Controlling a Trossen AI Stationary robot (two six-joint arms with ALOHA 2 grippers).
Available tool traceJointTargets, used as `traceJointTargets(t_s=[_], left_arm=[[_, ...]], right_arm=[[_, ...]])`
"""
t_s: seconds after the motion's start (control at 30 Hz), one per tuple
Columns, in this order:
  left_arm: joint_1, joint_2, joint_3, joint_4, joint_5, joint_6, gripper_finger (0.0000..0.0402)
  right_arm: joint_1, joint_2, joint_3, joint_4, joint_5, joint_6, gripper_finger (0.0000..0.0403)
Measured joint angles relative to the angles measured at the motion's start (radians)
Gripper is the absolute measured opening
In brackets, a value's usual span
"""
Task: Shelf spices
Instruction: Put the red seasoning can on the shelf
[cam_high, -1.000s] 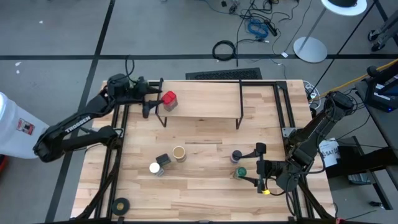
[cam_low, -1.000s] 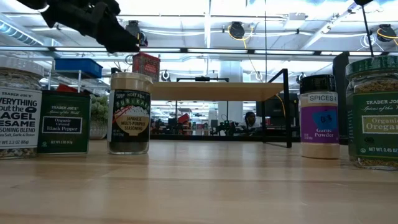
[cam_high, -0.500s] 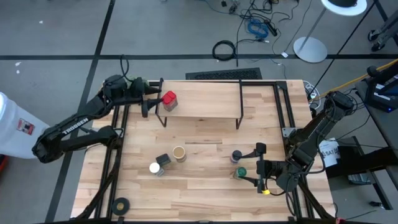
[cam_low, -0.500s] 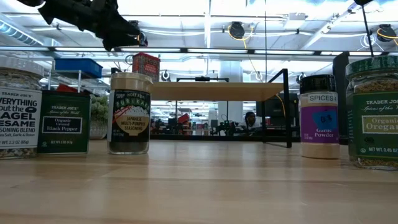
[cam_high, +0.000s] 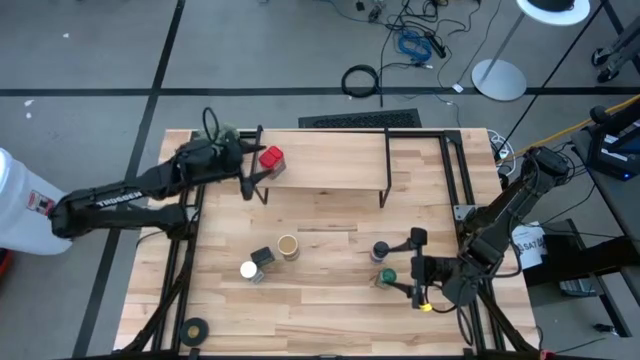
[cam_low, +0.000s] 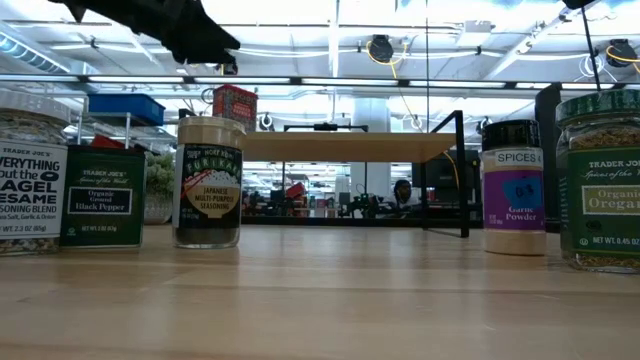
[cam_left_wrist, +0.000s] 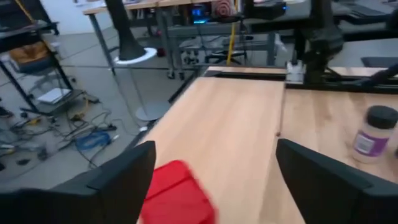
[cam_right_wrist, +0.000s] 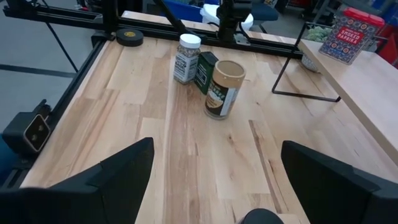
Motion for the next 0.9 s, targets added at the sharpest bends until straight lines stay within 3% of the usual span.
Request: traceJointTargets(t_s=[0.2,0.4,0.53,0.9], left_arm=[[-0.121,0.037,0.000,0.005,-0.263,0.012,0.0359],[-0.147,0.116,0.000,0.011,-0.345,-0.012,0.0360],[-0.149,0.165,0.000,0.010,-0.458,-0.012,0.0360],[-0.149,0.189,0.000,-0.005,-0.463,-0.001,0.0359]], right_arm=[[-0.002,0.000,0.000,-0.002,-0.001,-0.004,0.0341],[-0.002,0.000,0.000,-0.001,-0.001,-0.004,0.0341],[-0.002,0.000,0.000,0.000,-0.002,-0.001,0.0341],[-0.002,0.000,0.000,0.000,-0.002,-0.002,0.0341]])
